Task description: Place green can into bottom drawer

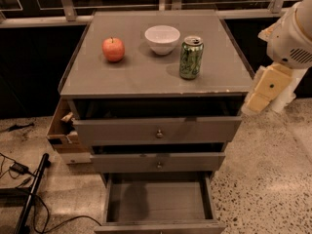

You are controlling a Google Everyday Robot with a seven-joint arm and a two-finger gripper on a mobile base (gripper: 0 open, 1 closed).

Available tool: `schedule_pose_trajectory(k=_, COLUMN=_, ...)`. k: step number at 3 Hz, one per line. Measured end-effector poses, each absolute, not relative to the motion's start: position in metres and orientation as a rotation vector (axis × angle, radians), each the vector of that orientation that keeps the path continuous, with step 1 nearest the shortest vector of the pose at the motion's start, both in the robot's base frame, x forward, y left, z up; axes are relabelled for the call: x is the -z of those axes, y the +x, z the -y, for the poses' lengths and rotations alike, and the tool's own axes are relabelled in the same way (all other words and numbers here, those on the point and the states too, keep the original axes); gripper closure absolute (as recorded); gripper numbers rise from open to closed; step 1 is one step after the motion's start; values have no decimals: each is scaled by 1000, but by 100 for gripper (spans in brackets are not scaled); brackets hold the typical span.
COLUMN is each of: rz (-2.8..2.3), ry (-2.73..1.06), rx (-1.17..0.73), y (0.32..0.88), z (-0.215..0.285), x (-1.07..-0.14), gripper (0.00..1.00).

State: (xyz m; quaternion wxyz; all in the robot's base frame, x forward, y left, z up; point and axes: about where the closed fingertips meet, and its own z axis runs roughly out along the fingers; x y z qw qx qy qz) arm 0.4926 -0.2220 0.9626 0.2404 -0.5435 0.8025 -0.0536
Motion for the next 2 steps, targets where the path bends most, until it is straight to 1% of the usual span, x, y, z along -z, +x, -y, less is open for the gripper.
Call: schedule_pose_trajectory(k=2, rz=-2120, ry=-1246, rx=97, y=579, z=219, x=-949, gripper=0)
